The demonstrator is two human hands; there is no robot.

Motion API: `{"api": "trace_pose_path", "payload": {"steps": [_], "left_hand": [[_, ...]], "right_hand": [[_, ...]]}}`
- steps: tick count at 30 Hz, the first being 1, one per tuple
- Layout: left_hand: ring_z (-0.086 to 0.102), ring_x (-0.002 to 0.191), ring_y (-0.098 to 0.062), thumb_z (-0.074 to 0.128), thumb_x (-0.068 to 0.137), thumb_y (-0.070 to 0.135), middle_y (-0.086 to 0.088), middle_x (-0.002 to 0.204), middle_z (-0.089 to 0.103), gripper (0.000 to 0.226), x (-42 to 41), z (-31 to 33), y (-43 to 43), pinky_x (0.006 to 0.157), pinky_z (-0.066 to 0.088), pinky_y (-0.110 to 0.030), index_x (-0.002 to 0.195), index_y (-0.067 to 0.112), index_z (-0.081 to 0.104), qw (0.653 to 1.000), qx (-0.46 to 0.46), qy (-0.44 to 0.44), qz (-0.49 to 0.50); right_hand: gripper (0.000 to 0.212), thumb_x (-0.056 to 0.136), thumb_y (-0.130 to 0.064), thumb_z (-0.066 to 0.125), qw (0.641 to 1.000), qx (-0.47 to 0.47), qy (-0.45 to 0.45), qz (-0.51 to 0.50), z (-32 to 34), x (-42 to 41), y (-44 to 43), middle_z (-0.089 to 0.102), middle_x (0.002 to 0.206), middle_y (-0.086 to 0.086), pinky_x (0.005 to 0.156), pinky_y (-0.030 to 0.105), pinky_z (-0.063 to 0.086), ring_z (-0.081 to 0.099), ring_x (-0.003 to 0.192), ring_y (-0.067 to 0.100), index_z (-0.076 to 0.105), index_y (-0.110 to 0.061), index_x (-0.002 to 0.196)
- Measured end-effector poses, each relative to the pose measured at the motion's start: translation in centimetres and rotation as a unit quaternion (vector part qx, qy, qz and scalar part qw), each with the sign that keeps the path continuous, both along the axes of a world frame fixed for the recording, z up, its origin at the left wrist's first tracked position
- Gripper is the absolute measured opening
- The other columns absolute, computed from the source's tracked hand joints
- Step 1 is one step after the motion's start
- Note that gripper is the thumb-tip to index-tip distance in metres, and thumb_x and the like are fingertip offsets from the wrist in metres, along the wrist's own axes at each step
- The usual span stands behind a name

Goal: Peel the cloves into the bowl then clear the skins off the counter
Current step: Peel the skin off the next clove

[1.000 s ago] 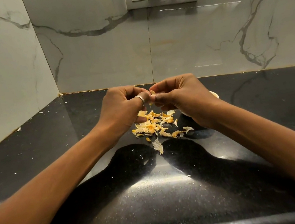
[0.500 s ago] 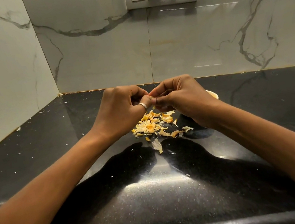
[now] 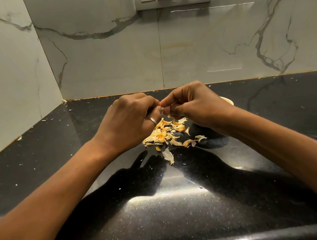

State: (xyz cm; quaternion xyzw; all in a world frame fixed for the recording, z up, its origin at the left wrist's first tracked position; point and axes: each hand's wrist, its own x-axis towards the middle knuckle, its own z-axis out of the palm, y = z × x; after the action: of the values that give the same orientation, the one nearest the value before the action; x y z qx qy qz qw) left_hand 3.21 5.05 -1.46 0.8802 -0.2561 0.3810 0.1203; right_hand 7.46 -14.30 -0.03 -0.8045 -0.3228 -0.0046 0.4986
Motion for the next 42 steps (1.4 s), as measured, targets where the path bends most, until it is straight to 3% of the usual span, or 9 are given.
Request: {"api": "trace_pose_path", "payload": {"steps": [6, 10, 12, 16, 21, 28, 34, 38, 42], "left_hand": [[0.057, 0.062, -0.016, 0.050, 0.093, 0.030, -0.004, 0.078, 0.068, 0.033, 0.0, -0.3, -0.3, 0.058, 0.053, -0.034, 0.091, 0.008, 0.074, 1.000, 0.000, -0.024, 0.018], [0.058, 0.057, -0.011, 0.057, 0.090, 0.032, 0.003, 0.067, 0.067, 0.029, 0.0, -0.2, -0.7, 0.056, 0.048, -0.025, 0.083, 0.011, 0.075, 0.995, -0.103, 0.017, 0.006], [0.060, 0.054, -0.007, 0.066, 0.091, 0.024, 0.008, 0.064, 0.065, 0.017, -0.1, -0.1, -0.8, 0.053, 0.048, -0.018, 0.083, 0.012, 0.075, 0.984, -0.165, 0.065, 0.001], [0.068, 0.057, -0.017, 0.067, 0.094, 0.013, -0.004, 0.070, 0.068, 0.011, -0.1, 0.0, -0.9, 0.050, 0.059, -0.027, 0.086, 0.009, 0.074, 0.952, -0.251, 0.174, -0.004], [0.066, 0.062, -0.016, 0.066, 0.094, 0.013, -0.013, 0.079, 0.070, 0.012, -0.3, 0.4, -0.9, 0.055, 0.060, -0.031, 0.088, 0.007, 0.074, 0.923, -0.309, 0.232, -0.012], [0.063, 0.066, -0.013, 0.062, 0.097, 0.012, -0.008, 0.078, 0.065, 0.015, -0.3, 0.6, -0.9, 0.055, 0.058, -0.029, 0.086, 0.011, 0.072, 0.894, -0.356, 0.271, -0.024], [0.061, 0.063, -0.006, 0.059, 0.100, 0.014, -0.007, 0.080, 0.064, 0.016, -0.3, 0.7, -0.7, 0.057, 0.060, -0.029, 0.092, 0.007, 0.071, 0.864, -0.397, 0.307, -0.029], [0.059, 0.062, -0.007, 0.057, 0.100, 0.014, -0.007, 0.078, 0.062, 0.020, -0.3, 0.8, -0.7, 0.055, 0.059, -0.028, 0.097, -0.001, 0.070, 0.854, -0.415, 0.311, -0.038], [0.059, 0.062, -0.008, 0.057, 0.100, 0.015, -0.007, 0.078, 0.063, 0.020, -0.3, 0.9, -0.8, 0.056, 0.060, -0.029, 0.096, 0.001, 0.071, 0.853, -0.416, 0.312, -0.040]], "right_hand": [[0.019, 0.093, 0.001, 0.065, 0.999, -0.025, -0.039, 0.000, -0.1, 0.1, 0.0, 0.075, 0.089, 0.004, 0.070, 0.024, 0.055, 0.064, 0.075, 0.009, 0.076, -0.012, 0.101], [0.017, 0.093, -0.005, 0.068, 0.997, -0.036, -0.074, -0.006, -0.1, 0.3, 0.1, 0.076, 0.087, 0.005, 0.074, 0.036, 0.059, 0.069, 0.078, 0.022, 0.075, -0.016, 0.103], [0.020, 0.093, -0.007, 0.068, 0.994, -0.059, -0.097, -0.002, -0.2, 0.4, 0.1, 0.075, 0.089, 0.004, 0.073, 0.033, 0.060, 0.071, 0.080, 0.019, 0.072, -0.013, 0.112], [0.031, 0.095, -0.002, 0.064, 0.990, -0.084, -0.117, 0.008, -0.1, 0.2, 0.0, 0.073, 0.094, -0.001, 0.076, 0.023, 0.058, 0.070, 0.083, 0.005, 0.062, -0.008, 0.126], [0.035, 0.096, 0.001, 0.061, 0.989, -0.086, -0.119, 0.016, 0.0, 0.3, 0.0, 0.072, 0.094, 0.001, 0.078, 0.027, 0.059, 0.071, 0.084, 0.010, 0.058, -0.007, 0.130], [0.032, 0.096, 0.000, 0.061, 0.994, -0.045, -0.091, 0.029, 0.1, 0.1, 0.0, 0.072, 0.093, 0.005, 0.082, 0.034, 0.061, 0.072, 0.088, 0.017, 0.059, -0.009, 0.126], [0.030, 0.097, 0.000, 0.059, 0.996, -0.013, -0.078, 0.039, 0.4, -0.2, -0.1, 0.073, 0.098, 0.007, 0.082, 0.029, 0.060, 0.072, 0.090, 0.014, 0.060, -0.009, 0.125], [0.029, 0.099, -0.003, 0.056, 0.998, 0.003, -0.024, 0.053, 0.6, -0.3, -0.3, 0.071, 0.093, 0.005, 0.080, 0.026, 0.059, 0.069, 0.086, 0.014, 0.062, -0.013, 0.126], [0.022, 0.099, -0.002, 0.054, 0.997, 0.025, 0.032, 0.072, 0.7, -0.6, -0.4, 0.069, 0.093, 0.007, 0.073, 0.021, 0.056, 0.065, 0.078, 0.008, 0.068, -0.014, 0.110]]}}
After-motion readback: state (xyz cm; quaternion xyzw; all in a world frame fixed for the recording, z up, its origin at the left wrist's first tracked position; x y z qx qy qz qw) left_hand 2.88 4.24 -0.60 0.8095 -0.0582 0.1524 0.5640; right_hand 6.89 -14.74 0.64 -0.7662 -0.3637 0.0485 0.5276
